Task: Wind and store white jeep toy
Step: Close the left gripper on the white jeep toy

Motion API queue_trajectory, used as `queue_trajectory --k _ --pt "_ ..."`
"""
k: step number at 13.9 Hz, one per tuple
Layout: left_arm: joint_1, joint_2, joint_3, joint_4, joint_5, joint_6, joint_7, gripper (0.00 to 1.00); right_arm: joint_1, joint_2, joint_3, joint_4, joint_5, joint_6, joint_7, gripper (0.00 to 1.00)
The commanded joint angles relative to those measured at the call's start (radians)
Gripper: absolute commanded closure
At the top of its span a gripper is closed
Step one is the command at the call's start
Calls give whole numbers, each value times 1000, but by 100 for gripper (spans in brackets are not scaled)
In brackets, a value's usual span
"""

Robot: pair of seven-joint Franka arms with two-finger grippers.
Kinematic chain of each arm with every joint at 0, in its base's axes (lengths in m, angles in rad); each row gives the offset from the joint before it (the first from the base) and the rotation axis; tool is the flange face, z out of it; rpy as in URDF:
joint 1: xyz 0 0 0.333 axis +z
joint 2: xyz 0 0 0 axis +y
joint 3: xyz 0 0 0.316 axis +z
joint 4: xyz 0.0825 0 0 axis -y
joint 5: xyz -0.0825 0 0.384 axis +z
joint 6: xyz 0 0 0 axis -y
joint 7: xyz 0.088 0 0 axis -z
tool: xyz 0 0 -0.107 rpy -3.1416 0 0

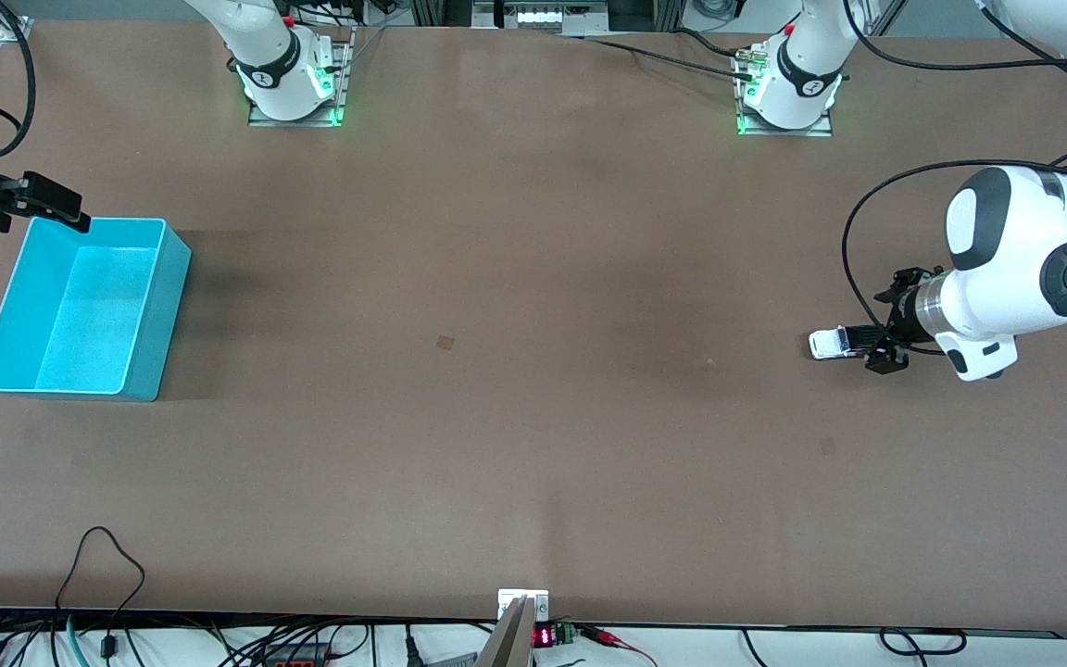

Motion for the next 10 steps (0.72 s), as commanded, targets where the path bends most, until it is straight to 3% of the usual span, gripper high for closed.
queue_trajectory --k 1,5,10 --pt "17 -10 -4 -77 18 88 -111 0 2 -1 1 10 2 -24 -3 0" --pt "52 30 2 -78 18 148 -116 0 2 -1 3 10 2 -22 -3 0" --pt "92 56 2 -158 18 286 -160 0 16 -4 4 6 1 -24 -2 0"
